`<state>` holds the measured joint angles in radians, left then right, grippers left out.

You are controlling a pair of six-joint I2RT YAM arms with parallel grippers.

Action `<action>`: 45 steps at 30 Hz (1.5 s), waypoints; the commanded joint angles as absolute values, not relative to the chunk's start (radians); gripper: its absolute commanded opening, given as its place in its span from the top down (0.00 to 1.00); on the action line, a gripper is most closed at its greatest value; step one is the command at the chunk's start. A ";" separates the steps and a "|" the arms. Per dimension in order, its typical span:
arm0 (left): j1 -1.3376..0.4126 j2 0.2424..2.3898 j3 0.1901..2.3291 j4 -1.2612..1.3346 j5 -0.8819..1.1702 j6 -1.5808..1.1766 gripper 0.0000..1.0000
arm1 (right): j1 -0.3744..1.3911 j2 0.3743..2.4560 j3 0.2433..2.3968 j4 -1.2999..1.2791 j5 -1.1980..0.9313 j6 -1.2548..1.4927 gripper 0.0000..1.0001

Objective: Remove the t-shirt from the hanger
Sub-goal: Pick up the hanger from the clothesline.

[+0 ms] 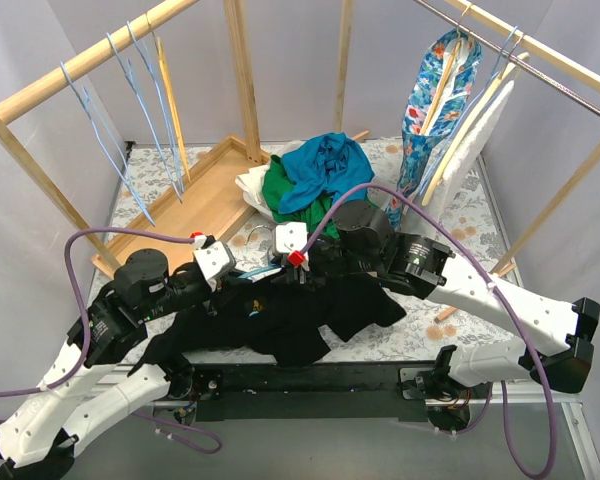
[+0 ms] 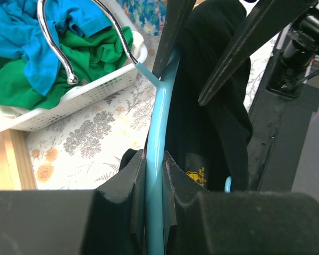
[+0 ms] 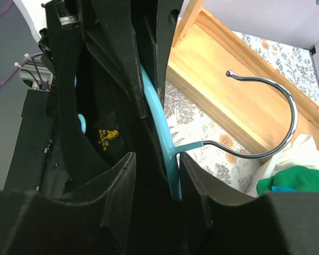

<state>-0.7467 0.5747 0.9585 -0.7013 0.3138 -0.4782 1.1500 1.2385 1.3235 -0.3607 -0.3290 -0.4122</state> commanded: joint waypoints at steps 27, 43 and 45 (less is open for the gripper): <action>-0.742 0.529 0.991 -0.609 0.341 -0.499 1.00 | 1.155 1.319 1.365 -0.130 -0.316 -0.310 0.98; -0.744 0.391 0.876 -0.473 -0.127 -0.549 0.11 | 1.155 1.117 1.229 -0.221 -0.006 -0.451 0.99; -0.744 0.385 0.853 -0.469 -0.156 -0.564 0.11 | 1.155 1.072 1.229 -0.233 -0.006 -0.457 0.99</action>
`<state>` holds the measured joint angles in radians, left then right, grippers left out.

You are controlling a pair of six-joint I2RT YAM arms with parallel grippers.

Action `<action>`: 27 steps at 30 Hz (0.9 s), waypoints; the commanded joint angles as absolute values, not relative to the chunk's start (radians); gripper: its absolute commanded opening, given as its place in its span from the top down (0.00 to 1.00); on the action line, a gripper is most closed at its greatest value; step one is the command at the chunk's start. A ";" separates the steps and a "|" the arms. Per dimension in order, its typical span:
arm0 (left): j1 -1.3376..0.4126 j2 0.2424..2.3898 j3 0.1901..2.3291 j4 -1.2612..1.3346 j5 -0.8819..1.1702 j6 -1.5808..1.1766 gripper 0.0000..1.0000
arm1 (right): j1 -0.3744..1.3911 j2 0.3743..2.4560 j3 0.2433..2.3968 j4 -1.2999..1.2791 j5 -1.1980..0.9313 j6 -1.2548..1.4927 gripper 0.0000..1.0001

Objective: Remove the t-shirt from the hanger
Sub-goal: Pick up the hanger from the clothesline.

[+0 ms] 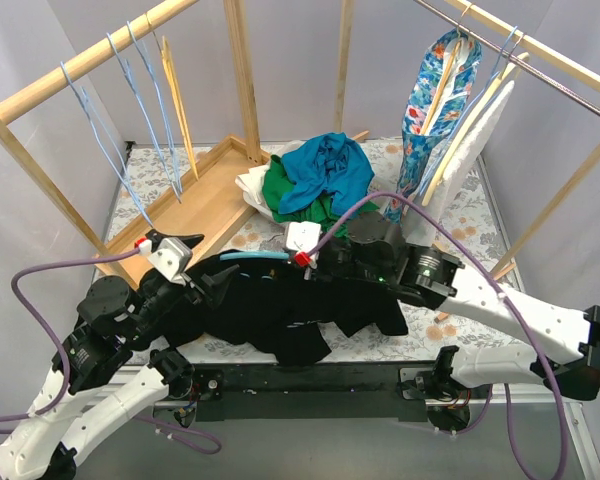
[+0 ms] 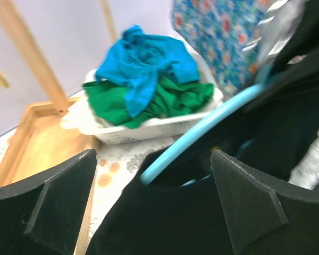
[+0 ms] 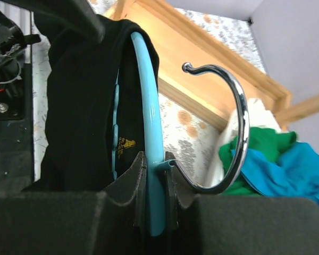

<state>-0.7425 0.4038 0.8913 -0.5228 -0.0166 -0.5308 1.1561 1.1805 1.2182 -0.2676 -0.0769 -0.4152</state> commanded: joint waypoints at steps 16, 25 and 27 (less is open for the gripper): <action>-0.744 0.316 0.772 -0.525 -0.067 -0.574 0.14 | 1.155 0.851 1.246 -0.313 0.025 -0.466 0.99; -0.744 0.386 0.673 -0.368 -0.181 -0.563 0.14 | 1.155 0.830 1.275 -0.341 -0.060 -0.457 0.99; -0.744 0.402 0.663 -0.344 -0.221 -0.561 0.28 | 1.155 0.831 1.275 -0.342 -0.058 -0.454 0.99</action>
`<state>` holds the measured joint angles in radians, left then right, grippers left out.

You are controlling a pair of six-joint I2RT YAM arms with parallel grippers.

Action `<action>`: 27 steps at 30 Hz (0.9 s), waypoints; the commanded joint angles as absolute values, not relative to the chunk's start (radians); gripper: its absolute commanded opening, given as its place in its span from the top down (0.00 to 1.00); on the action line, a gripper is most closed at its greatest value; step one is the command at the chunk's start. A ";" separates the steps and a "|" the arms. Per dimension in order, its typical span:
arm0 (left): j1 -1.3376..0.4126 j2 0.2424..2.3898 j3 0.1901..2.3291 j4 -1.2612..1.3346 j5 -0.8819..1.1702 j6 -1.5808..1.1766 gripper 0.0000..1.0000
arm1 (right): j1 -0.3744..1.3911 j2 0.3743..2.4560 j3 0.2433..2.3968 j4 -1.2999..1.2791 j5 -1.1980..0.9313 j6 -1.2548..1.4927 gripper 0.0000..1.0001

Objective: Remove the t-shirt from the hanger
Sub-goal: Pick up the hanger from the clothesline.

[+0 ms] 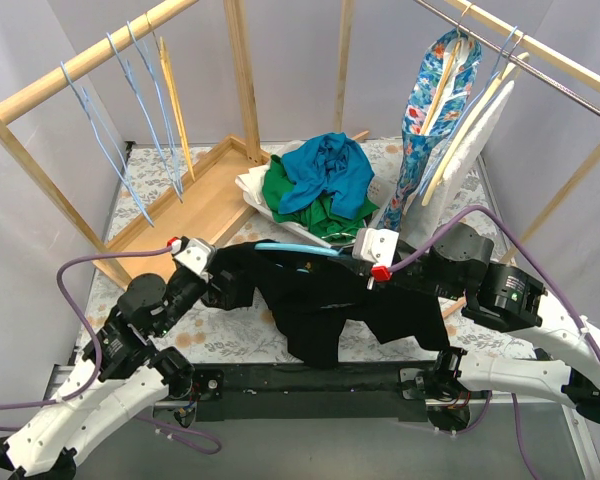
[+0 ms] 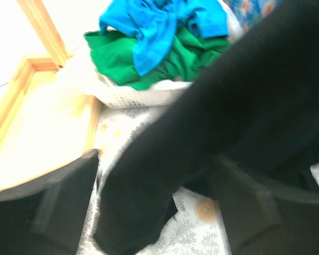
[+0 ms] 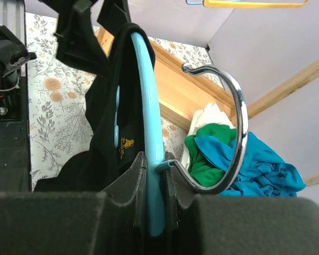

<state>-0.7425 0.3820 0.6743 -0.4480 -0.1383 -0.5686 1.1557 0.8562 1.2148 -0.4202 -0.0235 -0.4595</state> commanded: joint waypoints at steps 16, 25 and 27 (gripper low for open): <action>-0.744 0.508 0.670 -0.345 -0.504 -0.627 1.00 | 1.155 0.744 1.224 -0.368 0.046 -0.428 0.99; -0.742 0.660 0.722 -0.360 -0.761 -0.701 1.00 | 1.154 0.625 1.178 -0.408 0.031 -0.402 0.99; -0.742 0.676 0.730 -0.359 -0.784 -0.704 1.00 | 1.155 0.601 1.167 -0.417 0.044 -0.388 0.99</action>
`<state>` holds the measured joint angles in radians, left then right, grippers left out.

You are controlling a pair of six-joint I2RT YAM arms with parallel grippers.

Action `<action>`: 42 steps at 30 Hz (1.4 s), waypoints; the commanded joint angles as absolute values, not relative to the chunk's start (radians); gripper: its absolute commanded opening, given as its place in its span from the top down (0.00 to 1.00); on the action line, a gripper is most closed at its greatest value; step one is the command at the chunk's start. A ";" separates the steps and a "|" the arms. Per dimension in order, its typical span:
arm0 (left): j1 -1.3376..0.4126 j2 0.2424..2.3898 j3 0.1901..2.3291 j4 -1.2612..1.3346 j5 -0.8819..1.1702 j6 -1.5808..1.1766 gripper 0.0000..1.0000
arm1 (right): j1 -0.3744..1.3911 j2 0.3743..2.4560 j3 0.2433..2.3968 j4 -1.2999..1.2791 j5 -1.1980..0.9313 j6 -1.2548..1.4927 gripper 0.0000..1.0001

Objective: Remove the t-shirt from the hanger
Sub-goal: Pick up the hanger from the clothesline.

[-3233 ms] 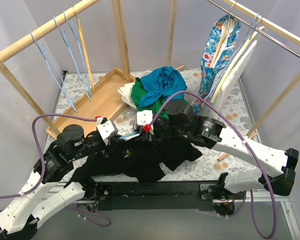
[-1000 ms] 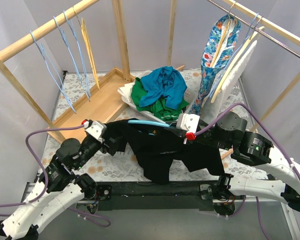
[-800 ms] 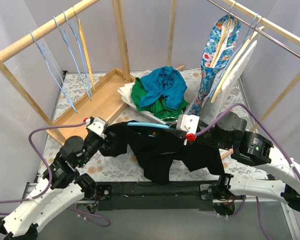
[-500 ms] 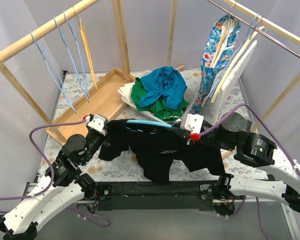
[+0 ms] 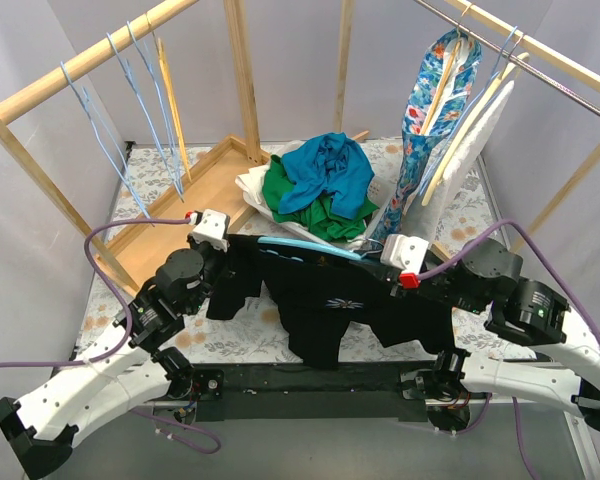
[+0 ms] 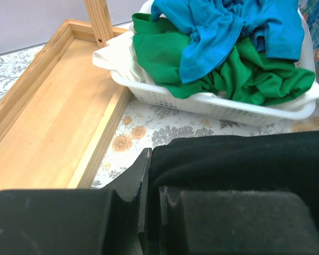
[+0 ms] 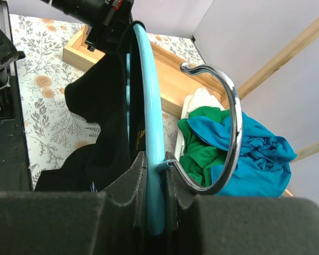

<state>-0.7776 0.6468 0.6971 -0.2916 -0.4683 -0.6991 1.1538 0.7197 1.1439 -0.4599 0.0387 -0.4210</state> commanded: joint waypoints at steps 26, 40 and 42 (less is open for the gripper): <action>-0.739 0.658 0.704 -0.431 -0.894 -0.831 1.00 | 1.155 0.433 1.209 -0.382 0.278 -0.428 0.99; -0.738 0.672 0.661 -0.373 -0.821 -0.801 1.00 | 1.155 0.394 1.210 -0.258 0.318 -0.468 0.99; -0.738 0.684 0.655 -0.362 -0.805 -0.799 1.00 | 1.155 0.394 1.218 -0.238 0.322 -0.479 0.99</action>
